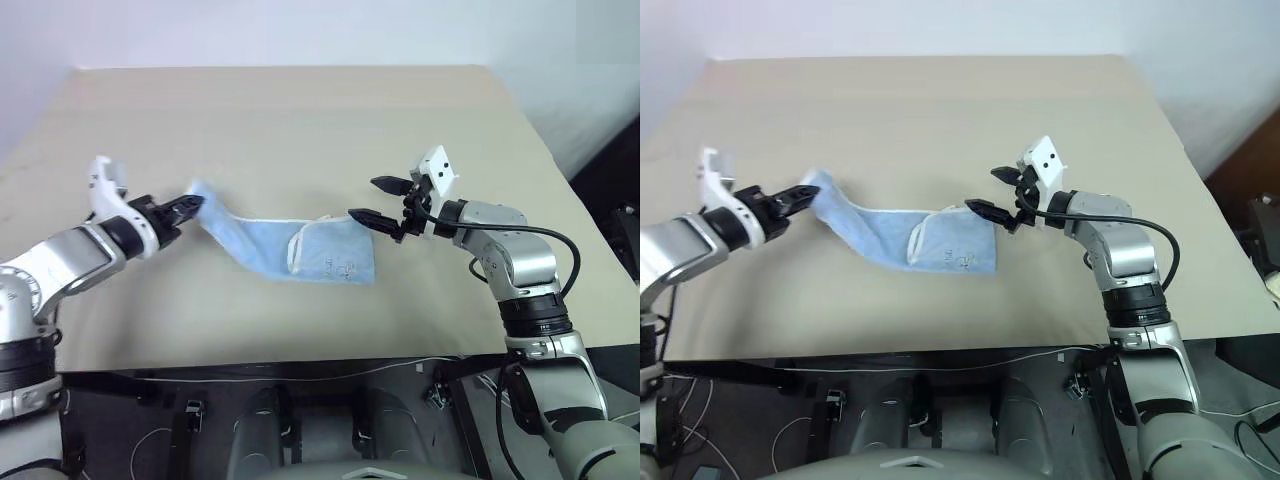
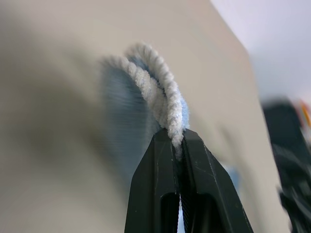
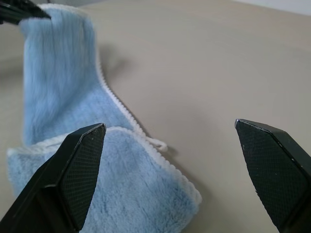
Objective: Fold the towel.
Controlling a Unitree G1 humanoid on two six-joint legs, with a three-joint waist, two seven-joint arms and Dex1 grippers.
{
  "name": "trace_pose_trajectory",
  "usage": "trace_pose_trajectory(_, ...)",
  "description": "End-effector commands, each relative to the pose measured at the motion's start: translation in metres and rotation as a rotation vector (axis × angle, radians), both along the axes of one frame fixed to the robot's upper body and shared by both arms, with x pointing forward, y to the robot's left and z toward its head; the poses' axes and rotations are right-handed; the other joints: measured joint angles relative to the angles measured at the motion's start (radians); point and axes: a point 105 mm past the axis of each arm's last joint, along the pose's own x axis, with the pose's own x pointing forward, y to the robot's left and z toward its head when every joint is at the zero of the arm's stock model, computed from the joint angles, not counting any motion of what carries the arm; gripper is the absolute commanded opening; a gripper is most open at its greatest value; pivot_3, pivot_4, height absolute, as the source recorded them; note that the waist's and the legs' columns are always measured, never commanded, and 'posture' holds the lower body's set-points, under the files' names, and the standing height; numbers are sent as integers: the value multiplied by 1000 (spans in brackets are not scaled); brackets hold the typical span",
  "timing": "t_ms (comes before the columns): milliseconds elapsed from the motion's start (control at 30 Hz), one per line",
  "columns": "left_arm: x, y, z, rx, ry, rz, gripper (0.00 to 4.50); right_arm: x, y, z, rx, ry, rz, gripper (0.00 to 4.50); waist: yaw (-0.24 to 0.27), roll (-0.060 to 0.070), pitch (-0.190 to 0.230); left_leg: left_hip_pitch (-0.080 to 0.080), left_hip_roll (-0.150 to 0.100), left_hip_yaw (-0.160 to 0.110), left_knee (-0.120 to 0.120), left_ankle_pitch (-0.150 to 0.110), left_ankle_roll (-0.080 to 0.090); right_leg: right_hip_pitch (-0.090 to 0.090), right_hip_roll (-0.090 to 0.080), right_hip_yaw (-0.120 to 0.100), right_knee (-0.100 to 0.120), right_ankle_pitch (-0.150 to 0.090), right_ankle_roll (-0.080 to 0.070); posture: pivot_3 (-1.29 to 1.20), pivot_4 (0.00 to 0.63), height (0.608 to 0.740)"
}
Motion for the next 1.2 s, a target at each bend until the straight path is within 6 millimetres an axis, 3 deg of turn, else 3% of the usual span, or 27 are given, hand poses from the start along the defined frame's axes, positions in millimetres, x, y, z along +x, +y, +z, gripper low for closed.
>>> trace_pose_trajectory(33,-3,-41,10,19,-60,-228,34,-2,0,25,90,-57,-21,4500,0,0,0,0,0,0,0,1,-2,0,0,0,0,0,0,0,150,692)
trace_pose_trajectory(200,3,-88,12,58,-58,-453,34,3,-12,25,95,-71,-110,4500,4,0,0,1,0,0,2,2,-3,2,0,0,1,1,3,0,150,692)
trace_pose_trajectory(467,10,-132,-2,101,-42,-646,34,4,-28,21,93,-83,-233,4500,-2,0,0,1,0,-3,3,4,-5,4,1,-2,3,0,6,0,150,692)
trace_pose_trajectory(733,12,-164,-19,165,-54,-773,34,8,-47,16,72,-104,-358,4500,-1,0,0,1,0,-5,4,4,-6,4,1,-2,3,0,6,0,150,692)
trace_pose_trajectory(1033,9,-186,-22,187,-123,-851,34,7,-45,13,75,-103,-363,4500,-2,0,0,1,0,-6,6,4,-5,5,1,-3,4,0,6,0,150,692)
trace_pose_trajectory(1200,2,-187,-25,196,-133,-888,1442,11,-47,15,58,-117,-380,4500,-2,0,0,1,0,-7,6,4,-5,5,1,-3,4,0,6,0,150,692)
